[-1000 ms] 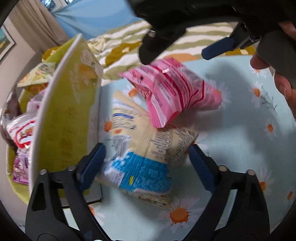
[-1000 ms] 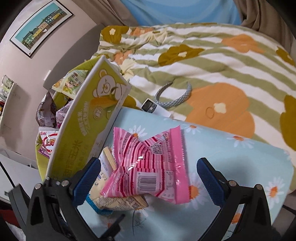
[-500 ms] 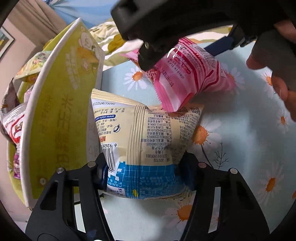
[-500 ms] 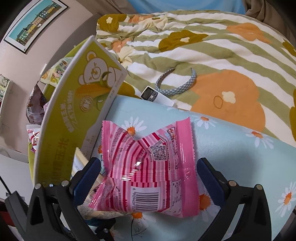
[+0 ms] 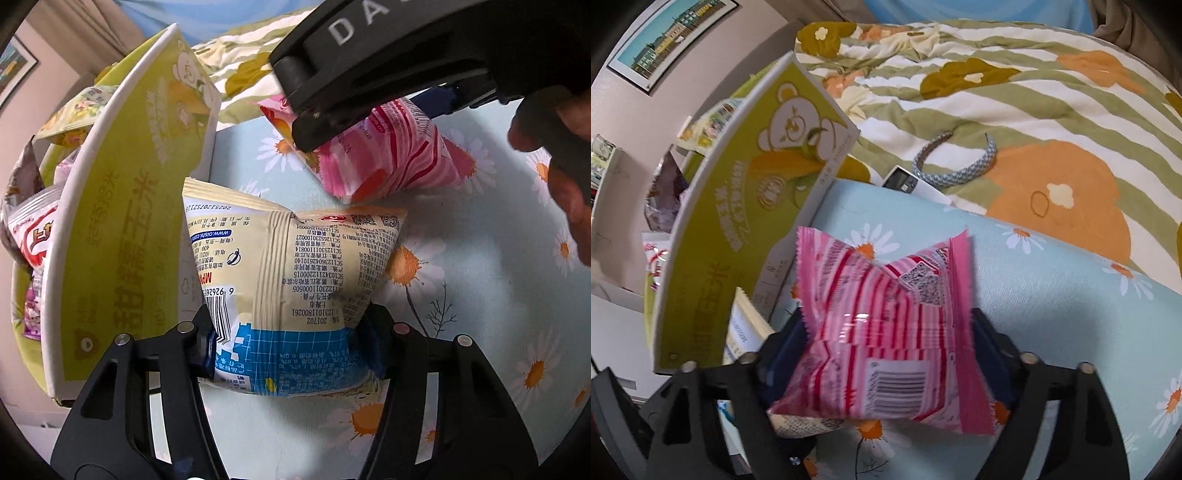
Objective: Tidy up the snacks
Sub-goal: 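Lift both held bags and carry them over the box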
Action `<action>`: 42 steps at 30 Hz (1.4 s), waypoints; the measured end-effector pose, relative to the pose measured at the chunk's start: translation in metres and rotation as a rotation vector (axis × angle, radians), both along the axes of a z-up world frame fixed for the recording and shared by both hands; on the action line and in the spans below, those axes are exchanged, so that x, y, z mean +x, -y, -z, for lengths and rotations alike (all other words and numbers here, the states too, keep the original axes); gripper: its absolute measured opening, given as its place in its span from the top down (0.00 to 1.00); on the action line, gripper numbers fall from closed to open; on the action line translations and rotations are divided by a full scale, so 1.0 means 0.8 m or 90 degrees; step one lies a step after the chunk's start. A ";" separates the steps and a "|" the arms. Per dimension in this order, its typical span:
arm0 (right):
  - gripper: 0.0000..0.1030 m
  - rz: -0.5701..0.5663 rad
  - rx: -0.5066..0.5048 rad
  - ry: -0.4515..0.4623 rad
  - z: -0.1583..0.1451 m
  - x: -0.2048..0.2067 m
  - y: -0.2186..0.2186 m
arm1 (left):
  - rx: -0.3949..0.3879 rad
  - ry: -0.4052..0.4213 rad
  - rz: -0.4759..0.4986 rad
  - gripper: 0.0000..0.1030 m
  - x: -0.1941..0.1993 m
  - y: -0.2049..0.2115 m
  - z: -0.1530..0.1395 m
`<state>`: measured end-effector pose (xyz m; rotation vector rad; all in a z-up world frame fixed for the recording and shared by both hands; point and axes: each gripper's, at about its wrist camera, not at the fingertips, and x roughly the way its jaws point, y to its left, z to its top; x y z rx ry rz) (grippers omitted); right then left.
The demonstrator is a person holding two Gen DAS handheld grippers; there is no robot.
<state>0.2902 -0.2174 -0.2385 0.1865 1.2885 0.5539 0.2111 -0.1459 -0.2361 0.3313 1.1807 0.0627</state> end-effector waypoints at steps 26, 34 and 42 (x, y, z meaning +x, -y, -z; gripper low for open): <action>0.36 0.089 0.020 0.202 -0.235 -0.056 0.038 | -0.103 0.203 0.002 0.49 -0.033 -0.051 -0.211; 0.36 0.116 0.029 0.246 -0.282 -0.067 -0.034 | -0.102 0.249 -0.009 0.49 -0.014 -0.156 -0.270; 0.36 0.141 0.042 0.231 -0.268 -0.050 -0.128 | -0.120 0.215 0.004 0.48 0.029 -0.259 -0.262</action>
